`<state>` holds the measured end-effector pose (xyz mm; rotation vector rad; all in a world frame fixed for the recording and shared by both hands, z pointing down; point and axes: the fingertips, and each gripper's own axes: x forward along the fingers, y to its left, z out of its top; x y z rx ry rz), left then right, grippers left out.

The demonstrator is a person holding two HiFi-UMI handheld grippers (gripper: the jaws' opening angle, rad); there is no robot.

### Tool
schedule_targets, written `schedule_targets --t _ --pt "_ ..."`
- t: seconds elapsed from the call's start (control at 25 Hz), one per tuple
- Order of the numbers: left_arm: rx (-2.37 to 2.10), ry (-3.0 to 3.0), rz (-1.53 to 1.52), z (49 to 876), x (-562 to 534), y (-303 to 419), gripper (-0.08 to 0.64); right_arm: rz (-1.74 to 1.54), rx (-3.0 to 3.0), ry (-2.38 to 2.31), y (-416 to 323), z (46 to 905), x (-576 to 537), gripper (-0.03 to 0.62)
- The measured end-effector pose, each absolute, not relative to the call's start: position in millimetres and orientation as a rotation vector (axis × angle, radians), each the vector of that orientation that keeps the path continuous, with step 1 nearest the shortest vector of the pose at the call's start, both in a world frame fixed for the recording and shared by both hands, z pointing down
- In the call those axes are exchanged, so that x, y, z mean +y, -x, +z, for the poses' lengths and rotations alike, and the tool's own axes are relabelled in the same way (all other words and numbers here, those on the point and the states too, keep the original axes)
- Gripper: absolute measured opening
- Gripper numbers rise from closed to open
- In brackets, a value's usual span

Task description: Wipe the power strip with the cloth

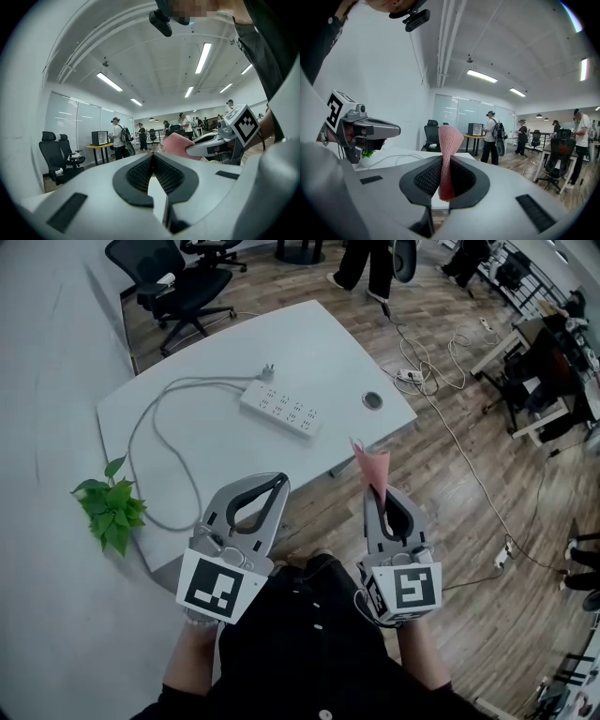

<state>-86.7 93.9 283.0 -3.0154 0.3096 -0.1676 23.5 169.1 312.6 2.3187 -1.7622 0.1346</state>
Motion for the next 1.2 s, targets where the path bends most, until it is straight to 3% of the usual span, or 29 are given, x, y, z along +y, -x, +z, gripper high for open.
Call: schedule_targets --t 0.36,1.2 --pt "0.322 2.996 -0.178 288 82 68 0.012 0.133 -1.769 -2.316 -45 317 156 0.057" --pt "0.684 2.947 -0.269 286 30 -57 0.012 0.131 -2.074 -2.039 -182 323 68 0.057"
